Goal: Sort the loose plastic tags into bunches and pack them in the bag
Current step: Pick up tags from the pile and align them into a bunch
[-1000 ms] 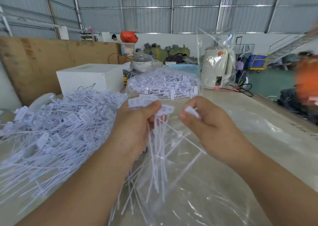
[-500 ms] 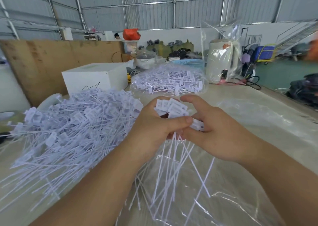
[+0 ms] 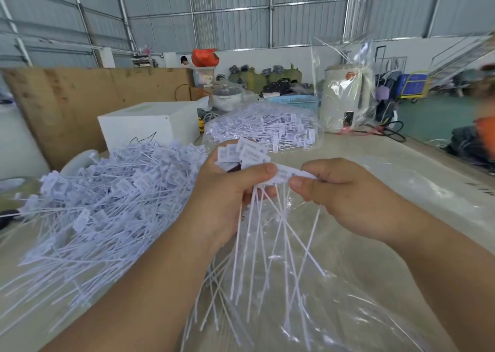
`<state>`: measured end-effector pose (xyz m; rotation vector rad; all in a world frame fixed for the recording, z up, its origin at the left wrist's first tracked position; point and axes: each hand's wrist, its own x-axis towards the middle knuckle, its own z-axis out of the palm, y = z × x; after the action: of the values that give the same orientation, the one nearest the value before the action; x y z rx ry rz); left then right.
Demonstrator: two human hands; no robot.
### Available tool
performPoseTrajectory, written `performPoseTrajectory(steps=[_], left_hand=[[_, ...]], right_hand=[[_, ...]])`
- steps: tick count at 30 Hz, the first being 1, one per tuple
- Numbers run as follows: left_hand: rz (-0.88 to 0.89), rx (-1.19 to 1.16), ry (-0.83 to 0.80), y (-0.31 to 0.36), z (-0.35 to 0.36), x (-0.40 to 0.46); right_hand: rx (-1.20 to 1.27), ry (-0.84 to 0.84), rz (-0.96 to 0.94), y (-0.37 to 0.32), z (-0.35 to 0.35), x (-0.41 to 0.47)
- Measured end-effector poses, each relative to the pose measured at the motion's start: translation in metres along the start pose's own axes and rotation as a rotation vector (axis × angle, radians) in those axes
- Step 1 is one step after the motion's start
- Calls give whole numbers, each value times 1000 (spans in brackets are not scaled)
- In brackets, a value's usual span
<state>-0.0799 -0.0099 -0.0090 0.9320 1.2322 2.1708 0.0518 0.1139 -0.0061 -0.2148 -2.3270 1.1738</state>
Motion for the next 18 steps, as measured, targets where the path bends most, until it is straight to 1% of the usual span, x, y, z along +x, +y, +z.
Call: performPoseTrajectory(steps=[5,7,9,10,12,15,18], left_hand=[[-19,-72,-2,3,-3,4],[-28,-91,-7,4,-5,4],[-19,-74,0,4,-8,5],[-8,-52,4,5,-10,6],[8,0,4,4,-12,7],[-24,36,-45,-1,-13,7],[-37,19,-119,-4,-8,5]], right_hand=[[52,173,-78,-3,23,2],[92,211,-82,-2,31,2],[76,219,-86,-1,35,3],[38,202,-91,0,35,3],[-4,98,-84,1,27,3],[58,-93,-20,4,12,3],[92,-173,13,11,3,4]])
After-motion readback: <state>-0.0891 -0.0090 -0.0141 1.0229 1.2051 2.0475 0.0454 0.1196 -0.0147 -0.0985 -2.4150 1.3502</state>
